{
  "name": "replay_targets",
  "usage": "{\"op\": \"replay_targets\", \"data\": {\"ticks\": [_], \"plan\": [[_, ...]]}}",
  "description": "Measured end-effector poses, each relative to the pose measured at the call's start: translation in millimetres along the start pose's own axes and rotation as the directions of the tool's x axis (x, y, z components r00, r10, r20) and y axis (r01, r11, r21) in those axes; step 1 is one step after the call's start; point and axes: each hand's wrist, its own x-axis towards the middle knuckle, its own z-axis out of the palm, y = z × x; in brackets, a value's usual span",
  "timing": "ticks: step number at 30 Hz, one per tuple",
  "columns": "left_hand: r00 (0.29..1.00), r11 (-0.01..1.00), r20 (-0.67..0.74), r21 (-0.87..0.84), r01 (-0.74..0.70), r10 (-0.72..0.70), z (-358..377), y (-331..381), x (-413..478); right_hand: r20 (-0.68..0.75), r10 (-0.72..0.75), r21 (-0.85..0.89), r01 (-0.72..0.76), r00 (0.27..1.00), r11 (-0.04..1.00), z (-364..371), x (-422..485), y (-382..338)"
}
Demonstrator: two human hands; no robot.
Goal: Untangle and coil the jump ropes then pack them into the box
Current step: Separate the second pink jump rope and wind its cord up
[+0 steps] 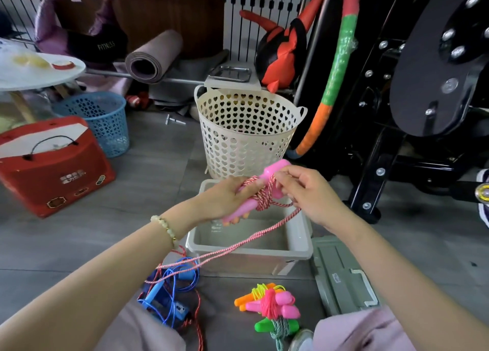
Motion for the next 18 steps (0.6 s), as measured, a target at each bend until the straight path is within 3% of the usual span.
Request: {"op": "replay_targets", "data": {"ticks": [6,10,14,18], "plan": [[0.998,0.978,0.062,0.204,-0.040,0.028,-4,3,-7,0.032,-0.080,-0.145,0.084,0.996,0.986,14,0,2],[0.999,0.963,0.035,0.268,0.003,-0.013,-3,-2,-9,0.101,-0.032,-0.064,0.039,0.994,0.997,18,1,0],[0.986,0.942,0.138,0.334,0.043,-0.094,-12,-7,-12,0.234,-0.070,-0.272,0.134,0.970,0.953,8,4,-1],[0.965,0.952,0.227,0.301,0.054,-0.127,-13,-10,-16,0.328,-0.147,-0.473,0.297,0.933,0.830,4,3,-3]]}}
